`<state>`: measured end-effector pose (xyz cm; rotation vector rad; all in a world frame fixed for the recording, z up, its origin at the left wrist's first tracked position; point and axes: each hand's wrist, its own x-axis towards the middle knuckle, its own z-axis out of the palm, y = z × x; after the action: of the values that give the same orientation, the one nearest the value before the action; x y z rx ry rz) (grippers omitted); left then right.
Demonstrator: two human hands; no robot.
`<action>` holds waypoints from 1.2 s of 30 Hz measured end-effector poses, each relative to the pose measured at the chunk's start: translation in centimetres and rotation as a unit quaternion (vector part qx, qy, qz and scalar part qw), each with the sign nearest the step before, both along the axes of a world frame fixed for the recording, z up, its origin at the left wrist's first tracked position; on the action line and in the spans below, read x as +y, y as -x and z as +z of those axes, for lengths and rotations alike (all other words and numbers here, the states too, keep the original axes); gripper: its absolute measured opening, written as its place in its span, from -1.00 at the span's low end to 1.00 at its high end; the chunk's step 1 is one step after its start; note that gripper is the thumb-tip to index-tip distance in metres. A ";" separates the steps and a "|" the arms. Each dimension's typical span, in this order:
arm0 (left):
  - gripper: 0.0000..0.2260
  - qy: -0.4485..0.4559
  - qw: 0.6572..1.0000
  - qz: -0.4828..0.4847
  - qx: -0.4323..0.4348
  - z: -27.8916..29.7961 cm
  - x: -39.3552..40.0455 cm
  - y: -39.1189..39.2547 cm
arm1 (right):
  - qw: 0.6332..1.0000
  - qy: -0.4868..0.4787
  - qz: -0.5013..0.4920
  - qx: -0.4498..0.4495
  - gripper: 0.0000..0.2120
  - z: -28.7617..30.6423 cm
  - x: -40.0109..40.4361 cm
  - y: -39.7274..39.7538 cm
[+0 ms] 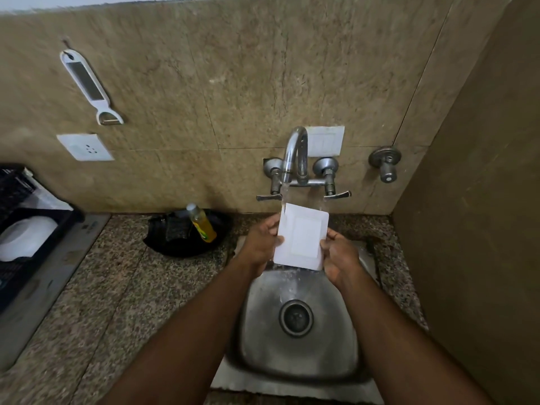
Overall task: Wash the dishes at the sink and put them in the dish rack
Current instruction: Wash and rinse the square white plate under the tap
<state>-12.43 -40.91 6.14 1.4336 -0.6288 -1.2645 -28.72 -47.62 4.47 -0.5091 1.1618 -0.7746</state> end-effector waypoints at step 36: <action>-0.35 -0.114 0.974 0.080 0.176 0.0 1.8 0.2 | 0.703 0.554 0.269 0.357 -0.73 2.0 3.8 3.1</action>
<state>-12.65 -39.14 6.16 1.3651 -0.1290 -1.4504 -31.86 -43.82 6.47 -2.2314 1.0023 -0.6905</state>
